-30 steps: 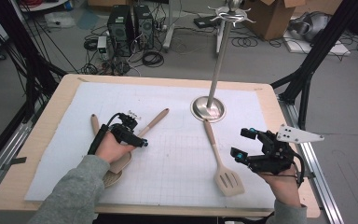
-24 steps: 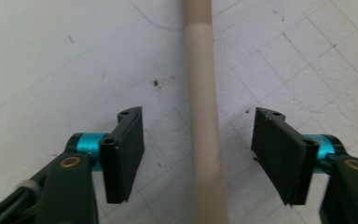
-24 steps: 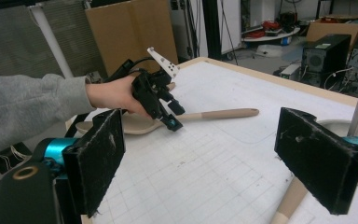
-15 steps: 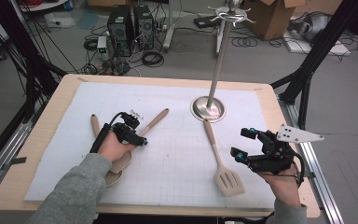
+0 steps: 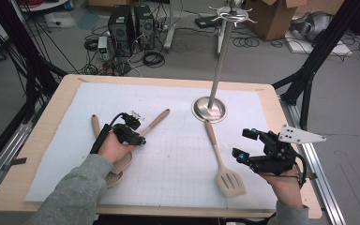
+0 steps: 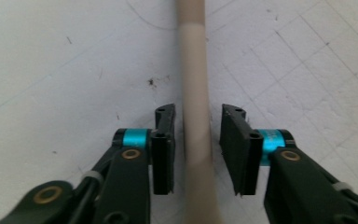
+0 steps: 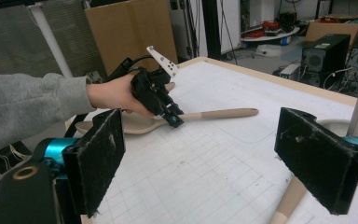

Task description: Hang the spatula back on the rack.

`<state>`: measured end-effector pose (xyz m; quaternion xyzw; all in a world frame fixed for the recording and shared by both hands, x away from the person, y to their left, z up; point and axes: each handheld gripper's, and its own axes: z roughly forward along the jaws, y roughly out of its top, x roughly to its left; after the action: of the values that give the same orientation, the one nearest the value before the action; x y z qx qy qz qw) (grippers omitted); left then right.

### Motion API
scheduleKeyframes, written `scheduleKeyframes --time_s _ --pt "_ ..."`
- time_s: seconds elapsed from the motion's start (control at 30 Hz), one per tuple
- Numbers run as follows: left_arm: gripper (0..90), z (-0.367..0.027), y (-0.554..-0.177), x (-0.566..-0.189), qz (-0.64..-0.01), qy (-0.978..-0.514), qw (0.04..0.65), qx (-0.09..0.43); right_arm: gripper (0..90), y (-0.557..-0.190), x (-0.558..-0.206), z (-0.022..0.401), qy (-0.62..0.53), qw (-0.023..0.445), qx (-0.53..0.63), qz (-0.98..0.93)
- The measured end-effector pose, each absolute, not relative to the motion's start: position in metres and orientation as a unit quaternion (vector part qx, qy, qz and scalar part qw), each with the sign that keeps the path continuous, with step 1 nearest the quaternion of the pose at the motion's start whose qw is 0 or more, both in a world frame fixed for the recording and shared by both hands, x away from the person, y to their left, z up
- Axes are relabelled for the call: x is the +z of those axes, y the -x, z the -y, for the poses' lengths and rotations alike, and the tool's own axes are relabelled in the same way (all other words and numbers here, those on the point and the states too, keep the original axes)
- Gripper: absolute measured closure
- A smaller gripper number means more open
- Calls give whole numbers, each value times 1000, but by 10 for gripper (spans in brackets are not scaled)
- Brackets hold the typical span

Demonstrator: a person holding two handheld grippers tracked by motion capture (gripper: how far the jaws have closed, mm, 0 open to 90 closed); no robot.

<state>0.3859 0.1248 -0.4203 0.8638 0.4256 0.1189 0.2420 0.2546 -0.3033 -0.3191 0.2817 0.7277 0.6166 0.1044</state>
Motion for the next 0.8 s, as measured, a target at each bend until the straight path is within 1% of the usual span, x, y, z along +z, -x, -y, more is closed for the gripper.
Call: scheduleKeyframes --time_s 0.1,0.2,0.27,0.67,0.8 --pt "705 -122 -382 -421 -424 -864 238 133 148 -254 -319 304 -281 104 616 -729" --pt "719 -124 -382 -421 -432 -859 244 126 148 -253 -318 305 -281 108 618 -726" --pt "775 -126 -383 -421 -436 -857 249 121 149 -252 -318 307 -282 108 619 -725" --pt "780 -125 -382 -419 -438 -856 243 125 149 -249 -316 305 -276 112 619 -727" --pt "780 -127 -379 -416 -440 -852 255 127 149 -249 -315 305 -277 110 619 -726"
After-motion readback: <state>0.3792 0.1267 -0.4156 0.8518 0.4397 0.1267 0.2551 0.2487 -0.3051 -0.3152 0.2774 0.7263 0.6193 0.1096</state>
